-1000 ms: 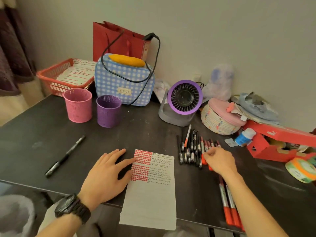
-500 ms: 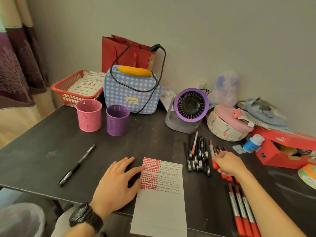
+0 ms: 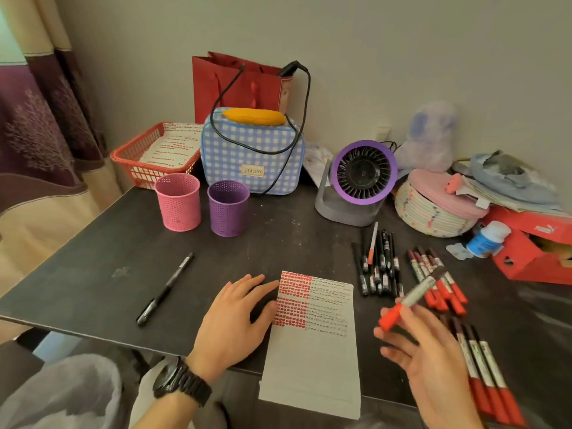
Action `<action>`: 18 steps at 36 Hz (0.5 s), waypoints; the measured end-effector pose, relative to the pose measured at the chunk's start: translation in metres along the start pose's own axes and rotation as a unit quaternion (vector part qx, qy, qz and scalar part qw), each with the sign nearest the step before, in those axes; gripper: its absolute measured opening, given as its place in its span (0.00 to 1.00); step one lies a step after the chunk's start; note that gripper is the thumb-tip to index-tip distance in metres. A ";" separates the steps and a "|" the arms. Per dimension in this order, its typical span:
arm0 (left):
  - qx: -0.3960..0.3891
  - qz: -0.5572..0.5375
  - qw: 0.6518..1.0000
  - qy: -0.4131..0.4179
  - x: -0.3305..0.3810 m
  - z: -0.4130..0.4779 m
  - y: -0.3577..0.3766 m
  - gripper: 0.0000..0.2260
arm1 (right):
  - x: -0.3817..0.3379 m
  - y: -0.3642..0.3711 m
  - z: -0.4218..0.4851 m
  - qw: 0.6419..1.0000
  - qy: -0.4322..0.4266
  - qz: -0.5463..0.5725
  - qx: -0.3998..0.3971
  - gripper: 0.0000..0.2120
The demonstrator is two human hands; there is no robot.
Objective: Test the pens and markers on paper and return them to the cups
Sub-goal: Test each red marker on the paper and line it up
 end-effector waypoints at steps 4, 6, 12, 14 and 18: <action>0.050 -0.104 0.993 -0.017 0.007 -0.008 -0.006 0.14 | 0.023 0.017 -0.036 1.000 0.012 0.011 -0.024 0.16; 0.079 -0.138 0.987 -0.011 0.018 -0.019 -0.007 0.10 | 0.030 0.025 -0.047 0.999 0.002 -0.003 -0.041 0.15; 0.038 -0.203 0.978 0.043 0.063 -0.054 -0.003 0.14 | 0.046 0.047 -0.067 0.992 0.014 -0.015 -0.128 0.32; -0.019 -0.209 0.976 0.058 0.075 -0.061 0.002 0.16 | 0.050 0.050 -0.072 0.989 0.018 -0.003 -0.148 0.29; -0.018 -0.162 0.985 0.058 0.081 -0.067 0.008 0.24 | 0.047 0.053 -0.075 0.992 0.015 0.052 -0.113 0.15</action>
Point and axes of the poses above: each hand's wrist, its own z-axis towards the middle knuckle, its own y-axis out of the palm, x = y × z, the point moved 2 cm from there along z, towards the middle knuckle, and after that the axes turned 9 degrees about -z, right-handed, at the moved point
